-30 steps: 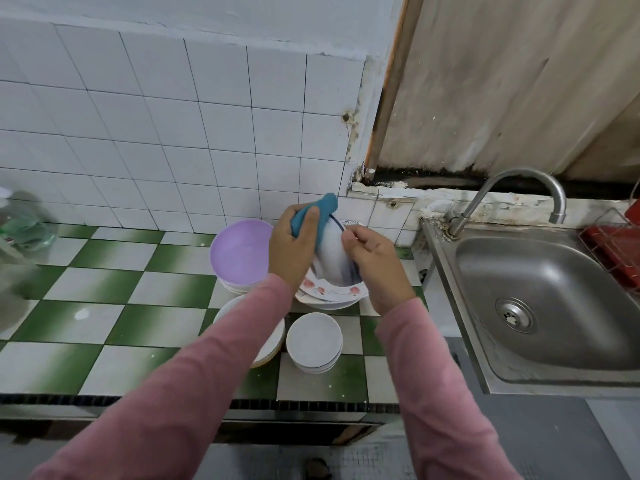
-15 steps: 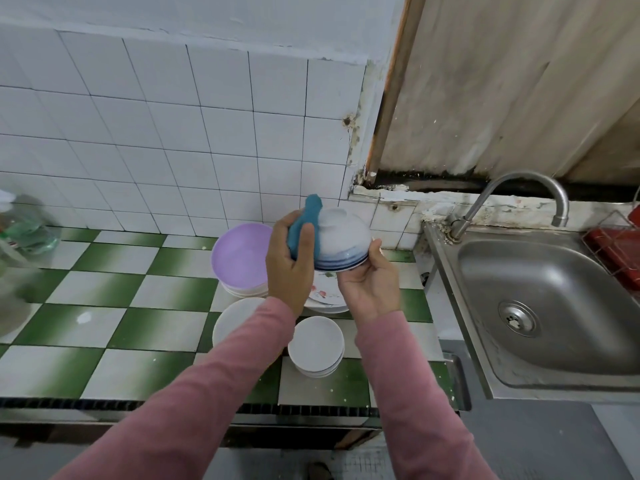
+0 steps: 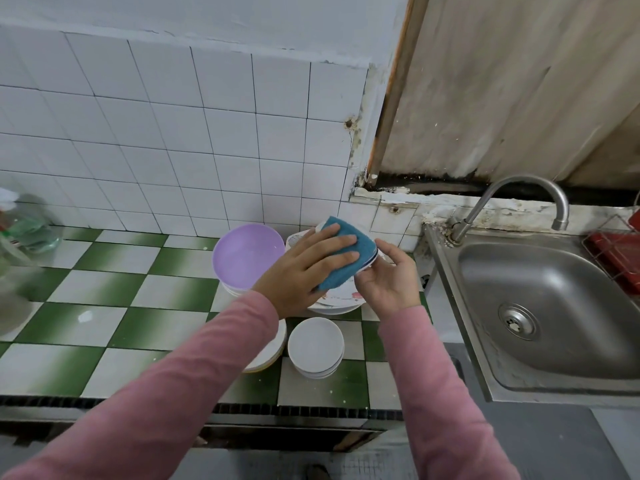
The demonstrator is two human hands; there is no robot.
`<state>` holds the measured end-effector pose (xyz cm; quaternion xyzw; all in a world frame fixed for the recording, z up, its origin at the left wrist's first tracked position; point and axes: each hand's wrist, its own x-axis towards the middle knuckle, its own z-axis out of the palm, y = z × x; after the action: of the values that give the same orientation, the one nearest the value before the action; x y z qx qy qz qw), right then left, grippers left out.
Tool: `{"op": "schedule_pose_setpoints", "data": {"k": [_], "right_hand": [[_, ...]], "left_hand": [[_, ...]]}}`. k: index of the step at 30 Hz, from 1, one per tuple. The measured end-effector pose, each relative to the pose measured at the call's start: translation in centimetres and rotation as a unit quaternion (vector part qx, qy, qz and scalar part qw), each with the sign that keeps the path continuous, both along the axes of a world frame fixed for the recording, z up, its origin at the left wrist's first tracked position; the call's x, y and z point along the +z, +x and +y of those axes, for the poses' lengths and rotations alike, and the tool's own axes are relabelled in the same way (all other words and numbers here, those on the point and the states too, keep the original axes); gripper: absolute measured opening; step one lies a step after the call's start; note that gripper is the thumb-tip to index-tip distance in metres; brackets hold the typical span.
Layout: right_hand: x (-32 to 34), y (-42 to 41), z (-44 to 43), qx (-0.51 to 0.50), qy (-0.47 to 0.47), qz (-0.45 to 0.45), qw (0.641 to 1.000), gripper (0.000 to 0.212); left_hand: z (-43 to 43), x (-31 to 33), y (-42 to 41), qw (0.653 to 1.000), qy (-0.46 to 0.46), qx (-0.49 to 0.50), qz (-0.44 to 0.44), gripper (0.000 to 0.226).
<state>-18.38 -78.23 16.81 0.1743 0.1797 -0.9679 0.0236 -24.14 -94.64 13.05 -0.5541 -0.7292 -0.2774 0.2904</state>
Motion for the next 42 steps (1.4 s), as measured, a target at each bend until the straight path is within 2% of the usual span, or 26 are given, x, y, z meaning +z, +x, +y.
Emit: {"op": "schedule_pose_setpoints", "data": {"k": [2,4,5,7,9,10,12,14,16,17,20,23,26,28,29,33,37,42], "right_hand": [[-0.1,-0.2,0.4,0.008,0.011,-0.022,1.0,0.038],[-0.4,-0.6,0.8,0.039,0.07,-0.067,0.995,0.034],[-0.6,-0.8,1.1,0.068,0.131,-0.101,0.984,0.036],[-1.3,-1.0,1.6,0.139,0.277,-0.168,0.936,0.043],[-1.7,-0.7,1.9,0.196,0.349,-0.198,0.895,0.049],[-1.9,-0.5,1.9,0.211,0.343,-0.198,0.894,0.052],[-2.5,-0.3,1.9,0.218,0.272,-0.173,0.921,0.058],[-2.9,0.0,1.7,0.23,0.2,-0.131,0.943,0.06],[-3.4,0.4,1.4,0.231,0.13,-0.113,0.958,0.064],[-3.7,0.6,1.2,0.223,0.099,-0.116,0.963,0.066],[-4.3,0.9,0.7,0.185,0.057,-0.12,0.974,0.066],[-4.4,0.8,-0.2,0.142,0.039,-0.095,0.985,0.064],[-4.8,0.4,-1.4,0.132,0.041,-0.07,0.988,0.07],[-5.1,0.3,-1.8,0.131,0.043,-0.067,0.988,0.074],[-5.2,0.3,-1.9,0.125,0.046,-0.07,0.989,0.075],[-5.2,0.4,-2.0,0.095,0.049,-0.071,0.992,0.071],[-4.9,0.2,-2.1,0.079,0.105,-0.09,0.987,0.073],[-4.7,0.6,-1.9,0.071,0.13,-0.111,0.983,0.071]], "left_hand": [[0.4,0.2,0.6,0.999,0.042,-0.001,-0.027,0.053],[0.9,0.6,1.2,0.986,0.118,0.017,-0.114,0.052],[1.1,1.1,1.5,0.971,0.159,0.036,-0.176,0.054],[1.3,2.1,1.7,0.919,0.216,0.081,-0.32,0.057],[1.2,2.8,1.6,0.848,0.241,0.114,-0.458,0.052],[1.2,2.6,1.4,0.81,0.252,0.122,-0.515,0.047],[1.1,1.9,1.2,0.734,0.275,0.122,-0.609,0.039],[1.2,0.9,1.3,0.67,0.284,0.11,-0.677,0.046],[1.1,0.3,1.5,0.627,0.293,0.098,-0.715,0.055],[1.1,0.1,1.4,0.621,0.299,0.095,-0.718,0.055],[1.2,-0.1,1.2,0.655,0.334,0.116,-0.668,0.061],[2.0,0.6,2.1,0.735,0.355,0.18,-0.548,0.062],[2.4,-0.1,3.0,0.842,0.229,0.174,-0.457,0.065],[2.6,-1.1,3.1,0.882,0.132,0.157,-0.424,0.068],[2.5,-1.3,3.0,0.883,0.113,0.153,-0.428,0.07],[2.1,-0.9,3.0,0.85,0.083,0.125,-0.505,0.073],[2.3,-1.0,3.9,0.87,-0.026,0.114,-0.479,0.057],[2.2,0.8,3.7,0.837,-0.111,0.102,-0.526,0.032]]}}
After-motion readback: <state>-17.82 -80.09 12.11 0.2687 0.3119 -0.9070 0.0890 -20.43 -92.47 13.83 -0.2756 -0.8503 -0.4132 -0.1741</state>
